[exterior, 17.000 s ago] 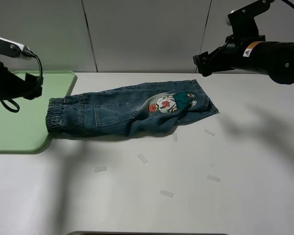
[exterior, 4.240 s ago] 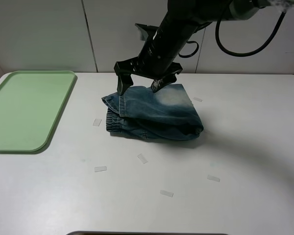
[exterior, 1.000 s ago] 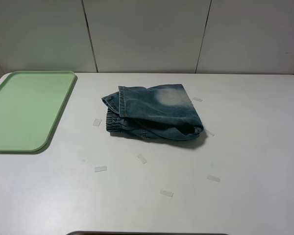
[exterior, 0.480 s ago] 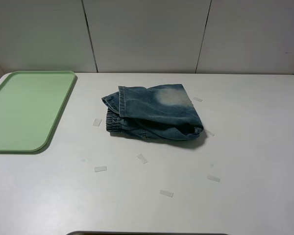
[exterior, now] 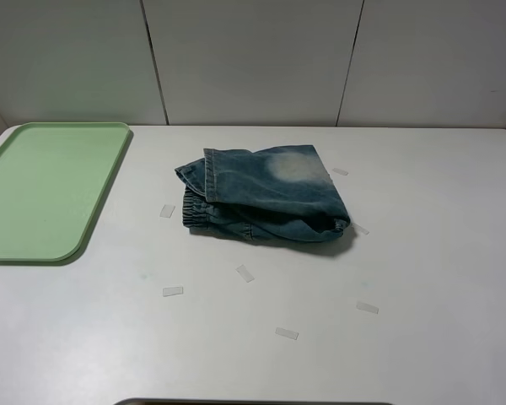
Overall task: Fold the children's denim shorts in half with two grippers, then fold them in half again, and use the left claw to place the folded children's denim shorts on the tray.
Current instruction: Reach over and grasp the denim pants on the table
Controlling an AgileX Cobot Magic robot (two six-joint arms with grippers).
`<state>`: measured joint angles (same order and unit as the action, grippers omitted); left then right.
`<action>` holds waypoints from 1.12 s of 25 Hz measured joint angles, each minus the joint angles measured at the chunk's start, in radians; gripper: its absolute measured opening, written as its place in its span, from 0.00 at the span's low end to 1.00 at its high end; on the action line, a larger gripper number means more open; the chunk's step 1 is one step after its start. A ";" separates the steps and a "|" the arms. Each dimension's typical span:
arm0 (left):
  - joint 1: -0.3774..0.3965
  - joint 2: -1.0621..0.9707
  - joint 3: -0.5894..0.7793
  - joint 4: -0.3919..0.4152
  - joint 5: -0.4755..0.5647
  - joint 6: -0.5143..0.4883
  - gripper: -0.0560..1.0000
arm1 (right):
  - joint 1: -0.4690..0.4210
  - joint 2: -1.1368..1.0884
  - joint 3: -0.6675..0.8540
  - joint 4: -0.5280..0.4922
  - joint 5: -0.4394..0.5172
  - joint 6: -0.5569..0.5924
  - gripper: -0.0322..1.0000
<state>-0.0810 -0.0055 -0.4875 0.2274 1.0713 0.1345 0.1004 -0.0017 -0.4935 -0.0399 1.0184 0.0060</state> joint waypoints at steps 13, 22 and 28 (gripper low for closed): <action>0.000 0.000 0.000 0.000 0.000 0.000 0.88 | 0.000 -0.005 0.000 0.000 0.000 0.000 0.70; 0.000 0.000 0.000 0.000 0.000 0.000 0.88 | 0.000 -0.005 0.000 0.000 0.000 0.001 0.70; 0.000 0.000 0.000 0.002 -0.001 0.000 0.88 | 0.000 -0.005 0.000 0.000 0.000 0.001 0.70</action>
<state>-0.0810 -0.0055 -0.4875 0.2291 1.0700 0.1345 0.1004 -0.0064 -0.4935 -0.0399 1.0184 0.0071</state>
